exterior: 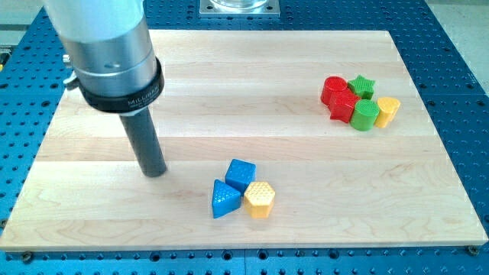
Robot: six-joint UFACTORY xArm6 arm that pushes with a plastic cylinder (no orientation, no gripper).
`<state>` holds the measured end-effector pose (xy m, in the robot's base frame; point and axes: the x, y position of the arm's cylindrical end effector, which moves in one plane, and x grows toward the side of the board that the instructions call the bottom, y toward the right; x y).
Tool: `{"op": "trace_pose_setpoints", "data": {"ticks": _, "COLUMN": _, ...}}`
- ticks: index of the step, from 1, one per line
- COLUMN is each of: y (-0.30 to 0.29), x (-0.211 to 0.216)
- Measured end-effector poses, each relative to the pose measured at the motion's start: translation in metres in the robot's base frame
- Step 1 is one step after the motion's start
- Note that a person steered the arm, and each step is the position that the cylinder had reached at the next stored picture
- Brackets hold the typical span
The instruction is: Place blue blocks horizontally with each other
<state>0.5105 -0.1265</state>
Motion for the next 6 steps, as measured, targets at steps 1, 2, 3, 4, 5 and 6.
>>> {"op": "trace_pose_setpoints", "data": {"ticks": 1, "y": 0.028, "x": -0.002}}
{"op": "trace_pose_setpoints", "data": {"ticks": 2, "y": 0.061, "x": 0.017}}
{"op": "trace_pose_setpoints", "data": {"ticks": 3, "y": 0.067, "x": 0.03}}
{"op": "trace_pose_setpoints", "data": {"ticks": 4, "y": 0.061, "x": 0.09}}
{"op": "trace_pose_setpoints", "data": {"ticks": 5, "y": 0.094, "x": 0.107}}
{"op": "trace_pose_setpoints", "data": {"ticks": 6, "y": 0.124, "x": 0.097}}
